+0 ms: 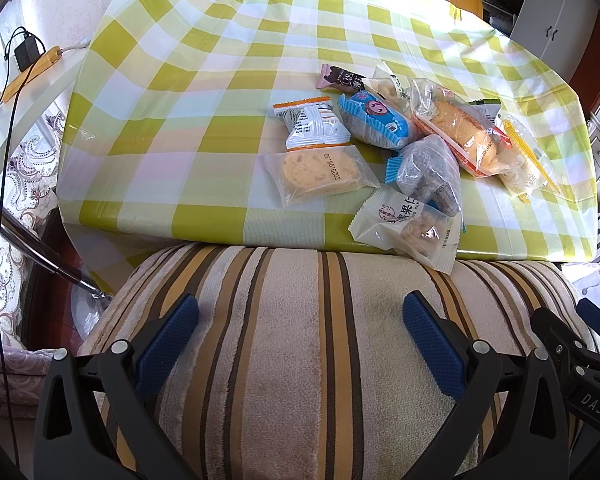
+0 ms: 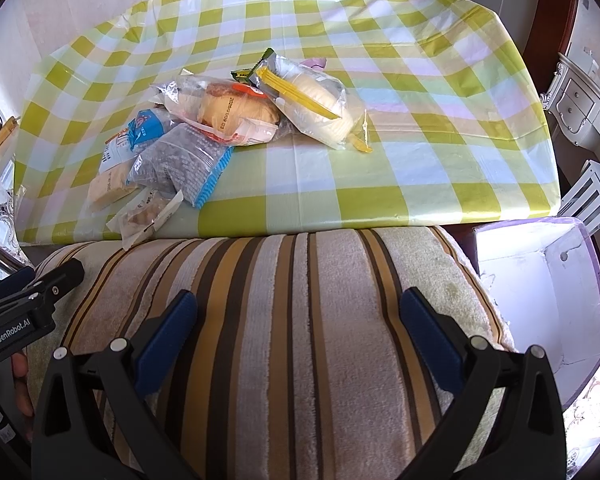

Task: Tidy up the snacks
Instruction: 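Reach both tools toward the snacks and close them on packaged bread and biscuit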

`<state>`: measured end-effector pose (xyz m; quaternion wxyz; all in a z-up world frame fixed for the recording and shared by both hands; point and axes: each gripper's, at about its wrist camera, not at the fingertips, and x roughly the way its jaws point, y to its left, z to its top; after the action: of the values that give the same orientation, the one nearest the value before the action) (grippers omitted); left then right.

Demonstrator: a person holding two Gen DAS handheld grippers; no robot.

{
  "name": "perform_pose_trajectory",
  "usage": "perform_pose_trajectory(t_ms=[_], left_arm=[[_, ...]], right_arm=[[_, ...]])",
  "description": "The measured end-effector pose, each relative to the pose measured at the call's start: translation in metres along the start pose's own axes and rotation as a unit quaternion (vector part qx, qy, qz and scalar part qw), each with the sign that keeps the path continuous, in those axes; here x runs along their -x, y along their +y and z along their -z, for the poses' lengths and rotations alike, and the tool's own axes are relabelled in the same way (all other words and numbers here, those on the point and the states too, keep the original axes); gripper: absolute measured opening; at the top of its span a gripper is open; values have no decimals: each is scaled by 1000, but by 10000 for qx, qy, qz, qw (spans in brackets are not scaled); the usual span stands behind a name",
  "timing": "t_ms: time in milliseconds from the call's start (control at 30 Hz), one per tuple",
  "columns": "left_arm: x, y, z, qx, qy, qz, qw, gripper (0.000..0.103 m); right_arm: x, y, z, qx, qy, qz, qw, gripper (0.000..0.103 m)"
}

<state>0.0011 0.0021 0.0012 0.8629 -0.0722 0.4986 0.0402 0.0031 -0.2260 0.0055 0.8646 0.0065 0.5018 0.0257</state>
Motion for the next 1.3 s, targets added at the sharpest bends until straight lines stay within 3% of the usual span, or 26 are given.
perform_pose_trajectory(t_ms=[233,533,733,833,967,1300], left_arm=[[-1,1,-4,-30,-50,62,10000,98],[-8,-17,-21,-309,34,957,9949,85],[-22,-12,-35,299,198,1415,9893,78],[-31,-2,-42,684,235,1401,9875,72],[-39,10,-52,1054,219,1256,9862,69],[-61,17,-71,1266,426,1133,9845,66]], right_arm=[[0,3,-2,51,44,10,10000,102],[-7,-4,-18,135,519,-345,9980,102],[-5,-12,-23,-93,384,-605,9974,102],[-5,-22,-29,-441,231,-844,9952,102],[-8,-33,-41,-681,57,-812,9944,102],[-25,-55,-81,-1204,-175,-823,9891,102]])
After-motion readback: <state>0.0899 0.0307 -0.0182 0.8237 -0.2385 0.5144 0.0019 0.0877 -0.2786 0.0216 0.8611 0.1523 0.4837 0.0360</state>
